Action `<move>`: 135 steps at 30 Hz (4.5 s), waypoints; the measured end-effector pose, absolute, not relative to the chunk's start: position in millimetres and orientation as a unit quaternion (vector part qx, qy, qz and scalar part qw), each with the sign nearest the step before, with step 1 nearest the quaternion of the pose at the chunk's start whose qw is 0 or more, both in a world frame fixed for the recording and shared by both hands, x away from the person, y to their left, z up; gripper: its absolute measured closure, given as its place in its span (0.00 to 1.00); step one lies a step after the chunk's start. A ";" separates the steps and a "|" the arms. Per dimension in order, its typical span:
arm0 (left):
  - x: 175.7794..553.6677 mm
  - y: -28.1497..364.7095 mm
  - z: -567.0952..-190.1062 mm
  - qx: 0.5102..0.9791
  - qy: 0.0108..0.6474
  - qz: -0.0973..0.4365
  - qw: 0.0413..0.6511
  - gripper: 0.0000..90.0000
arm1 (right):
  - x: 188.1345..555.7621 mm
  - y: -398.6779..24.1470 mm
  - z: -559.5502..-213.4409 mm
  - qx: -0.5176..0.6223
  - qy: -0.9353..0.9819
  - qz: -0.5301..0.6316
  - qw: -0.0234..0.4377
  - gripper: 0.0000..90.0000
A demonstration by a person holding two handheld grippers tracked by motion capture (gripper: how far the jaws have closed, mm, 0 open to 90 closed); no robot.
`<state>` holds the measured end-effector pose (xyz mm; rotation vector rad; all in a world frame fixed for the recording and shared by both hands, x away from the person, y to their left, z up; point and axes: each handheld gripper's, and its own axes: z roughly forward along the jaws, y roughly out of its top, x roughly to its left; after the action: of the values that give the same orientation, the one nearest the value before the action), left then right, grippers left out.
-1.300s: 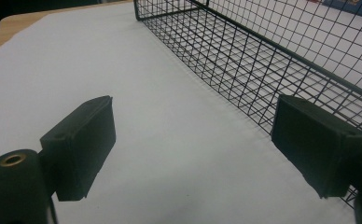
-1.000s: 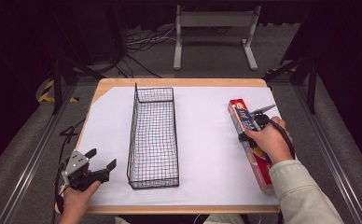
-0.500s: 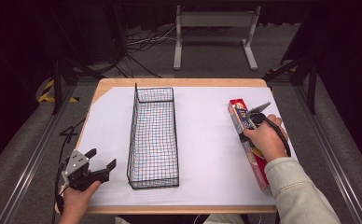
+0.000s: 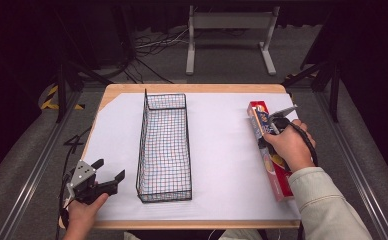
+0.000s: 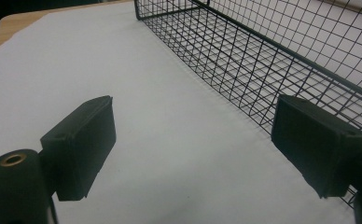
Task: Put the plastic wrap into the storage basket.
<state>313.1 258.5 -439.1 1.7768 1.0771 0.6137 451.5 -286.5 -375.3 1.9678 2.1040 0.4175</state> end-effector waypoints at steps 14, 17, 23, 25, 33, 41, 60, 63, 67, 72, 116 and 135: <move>316.0 255.6 -438.5 0.725 0.435 0.250 0.471 0.16 | 446.7 -287.0 -338.1 0.677 0.705 0.174 0.117 0.45; 316.5 255.6 -438.5 0.725 0.436 0.249 0.472 0.16 | 445.9 -285.7 -332.0 0.678 0.704 0.174 0.118 0.45; 318.1 254.1 -438.8 0.727 0.434 0.248 0.471 0.16 | 445.9 -281.5 -321.4 0.681 0.701 0.175 0.122 0.45; 318.6 253.5 -438.9 0.726 0.433 0.249 0.472 0.16 | 446.5 -279.0 -319.8 0.683 0.699 0.176 0.120 0.45; 319.6 253.5 -439.2 0.729 0.433 0.247 0.470 0.16 | 451.2 -255.7 -316.1 0.678 0.701 0.188 0.114 0.45; 318.4 254.9 -439.2 0.726 0.435 0.247 0.473 0.16 | 455.8 -226.7 -310.2 0.676 0.699 0.201 0.117 0.45; 318.1 255.7 -438.4 0.724 0.435 0.247 0.475 0.16 | 466.1 -156.6 -291.6 0.664 0.711 0.211 0.097 0.45; 318.4 255.0 -438.3 0.724 0.434 0.246 0.476 0.16 | 466.9 -143.4 -289.7 0.660 0.715 0.213 0.096 0.45; 318.5 255.1 -437.8 0.724 0.433 0.247 0.477 0.16 | 467.8 -127.7 -288.6 0.655 0.719 0.212 0.098 0.45; 319.1 254.5 -437.8 0.724 0.432 0.247 0.478 0.16 | 468.5 -113.9 -287.9 0.654 0.716 0.222 0.097 0.45; 323.0 250.0 -433.3 0.719 0.426 0.246 0.491 0.16 | 475.7 -23.1 -305.5 0.683 0.684 0.247 0.072 0.45; 320.9 251.5 -433.6 0.719 0.428 0.248 0.489 0.16 | 478.3 3.8 -328.8 0.667 0.702 0.244 0.059 0.45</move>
<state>320.9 251.5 -433.6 1.7461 1.0405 0.6017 478.3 3.8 -328.8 2.0200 2.1258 0.7383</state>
